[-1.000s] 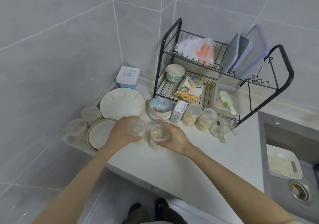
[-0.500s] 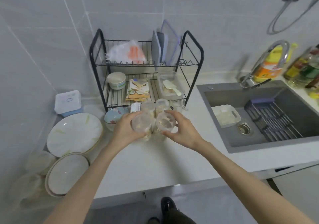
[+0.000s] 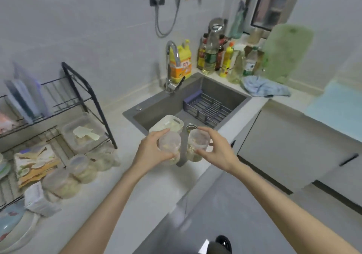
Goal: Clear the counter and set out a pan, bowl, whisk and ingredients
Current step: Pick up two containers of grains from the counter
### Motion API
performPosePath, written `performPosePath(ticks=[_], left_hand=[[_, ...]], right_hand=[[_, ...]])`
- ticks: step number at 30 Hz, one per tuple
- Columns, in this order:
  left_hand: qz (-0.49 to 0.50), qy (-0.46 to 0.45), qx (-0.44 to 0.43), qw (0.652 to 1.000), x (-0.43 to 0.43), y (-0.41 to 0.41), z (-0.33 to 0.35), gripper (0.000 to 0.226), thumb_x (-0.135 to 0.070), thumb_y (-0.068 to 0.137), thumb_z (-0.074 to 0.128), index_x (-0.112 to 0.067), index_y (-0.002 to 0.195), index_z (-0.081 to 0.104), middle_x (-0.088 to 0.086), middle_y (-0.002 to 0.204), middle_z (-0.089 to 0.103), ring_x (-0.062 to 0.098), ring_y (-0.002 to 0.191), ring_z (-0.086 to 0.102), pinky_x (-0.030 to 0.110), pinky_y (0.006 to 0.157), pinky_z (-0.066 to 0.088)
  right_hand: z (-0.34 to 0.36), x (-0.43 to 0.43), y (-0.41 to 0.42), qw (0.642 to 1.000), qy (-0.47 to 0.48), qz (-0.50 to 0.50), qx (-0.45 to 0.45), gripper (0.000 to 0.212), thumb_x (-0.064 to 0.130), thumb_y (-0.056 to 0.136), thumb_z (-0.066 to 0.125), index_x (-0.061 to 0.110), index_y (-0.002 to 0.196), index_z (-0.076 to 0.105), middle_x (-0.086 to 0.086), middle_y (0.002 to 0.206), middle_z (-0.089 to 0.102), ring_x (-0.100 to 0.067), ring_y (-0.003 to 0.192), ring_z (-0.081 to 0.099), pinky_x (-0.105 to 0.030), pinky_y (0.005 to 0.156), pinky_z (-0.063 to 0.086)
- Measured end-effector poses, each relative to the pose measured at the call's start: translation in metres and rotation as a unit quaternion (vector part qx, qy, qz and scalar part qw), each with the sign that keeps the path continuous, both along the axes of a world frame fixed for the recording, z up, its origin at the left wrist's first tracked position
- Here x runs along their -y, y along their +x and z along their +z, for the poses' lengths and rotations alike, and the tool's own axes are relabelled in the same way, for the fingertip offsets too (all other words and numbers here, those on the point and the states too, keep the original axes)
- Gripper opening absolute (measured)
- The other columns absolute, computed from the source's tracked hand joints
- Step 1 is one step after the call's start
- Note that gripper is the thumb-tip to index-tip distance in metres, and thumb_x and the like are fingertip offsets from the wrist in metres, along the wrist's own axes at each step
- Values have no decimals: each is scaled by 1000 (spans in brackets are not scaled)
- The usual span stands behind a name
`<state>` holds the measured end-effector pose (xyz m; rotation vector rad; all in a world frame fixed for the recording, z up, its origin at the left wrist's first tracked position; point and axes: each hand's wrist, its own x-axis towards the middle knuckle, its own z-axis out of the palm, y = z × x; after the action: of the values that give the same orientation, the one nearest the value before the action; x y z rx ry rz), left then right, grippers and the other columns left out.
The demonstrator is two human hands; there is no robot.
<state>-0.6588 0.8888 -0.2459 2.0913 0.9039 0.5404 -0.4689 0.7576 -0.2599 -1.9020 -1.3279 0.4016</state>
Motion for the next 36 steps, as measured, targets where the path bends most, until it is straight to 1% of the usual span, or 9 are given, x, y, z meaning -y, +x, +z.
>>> performPosePath(ticks=[3, 6, 10, 13, 17, 22, 28, 32, 36], left_hand=[[-64, 8, -12, 998, 8, 74, 0, 80, -26, 59, 84, -26, 132, 54, -1, 126, 56, 15, 110, 55, 27, 94, 46], [-122, 26, -16, 992, 23, 158, -1, 80, -24, 60, 85, -26, 133, 54, -3, 125, 58, 14, 112, 55, 27, 95, 45], [-180, 40, -20, 983, 50, 264, 4, 80, -26, 58, 85, -24, 132, 55, -2, 120, 57, 13, 108, 56, 21, 85, 42], [-231, 26, -9, 972, 79, 347, 9, 82, -28, 56, 84, -22, 132, 55, -3, 120, 57, 9, 106, 55, 14, 86, 42], [-297, 34, 3, 954, 117, 440, 15, 78, -25, 61, 86, -24, 132, 54, -2, 122, 57, 13, 109, 56, 26, 93, 47], [-389, 34, 20, 921, 180, 552, 24, 79, -24, 60, 86, -23, 133, 54, -2, 122, 57, 12, 109, 55, 27, 94, 47], [-484, 25, 33, 874, 256, 672, 26, 79, -23, 59, 87, -25, 131, 56, -3, 122, 59, 11, 106, 57, 30, 96, 48], [-541, 7, 43, 840, 310, 756, 30, 79, -23, 59, 87, -26, 131, 55, -4, 123, 58, 10, 105, 57, 25, 94, 48], [-588, 1, 45, 808, 369, 839, 38, 81, -26, 58, 88, -25, 132, 55, -3, 125, 58, 12, 105, 58, 29, 95, 49]], right_hand=[[-1, 29, 57, 998, 3, -60, -18, 63, 28, 78, 74, 28, 134, 46, 15, 124, 52, -3, 110, 50, -27, 97, 45], [-1, 61, 123, 993, 3, -114, -35, 63, 27, 78, 74, 28, 134, 45, 9, 125, 55, 0, 108, 49, -21, 95, 43], [4, 106, 203, 984, 2, -176, -37, 65, 28, 78, 74, 26, 137, 45, 7, 130, 54, -4, 117, 49, -27, 101, 44], [10, 149, 264, 973, 8, -227, -43, 66, 30, 78, 74, 27, 137, 45, 7, 130, 55, -8, 120, 51, -30, 102, 44], [20, 204, 325, 956, 13, -289, -41, 64, 30, 80, 73, 29, 137, 44, 8, 131, 52, -5, 118, 49, -20, 96, 40], [28, 278, 392, 914, 41, -400, -56, 62, 31, 81, 72, 32, 136, 44, 17, 129, 50, -3, 112, 50, -16, 88, 39], [34, 355, 463, 858, 51, -508, -56, 61, 28, 82, 72, 30, 136, 45, 15, 123, 50, -4, 109, 51, -17, 88, 40], [35, 403, 516, 826, 54, -561, -36, 61, 29, 82, 72, 26, 137, 45, 8, 130, 52, -6, 114, 51, -26, 98, 46], [41, 454, 571, 790, 39, -611, -34, 62, 30, 82, 72, 28, 138, 44, 7, 133, 50, -11, 117, 51, -23, 92, 42]])
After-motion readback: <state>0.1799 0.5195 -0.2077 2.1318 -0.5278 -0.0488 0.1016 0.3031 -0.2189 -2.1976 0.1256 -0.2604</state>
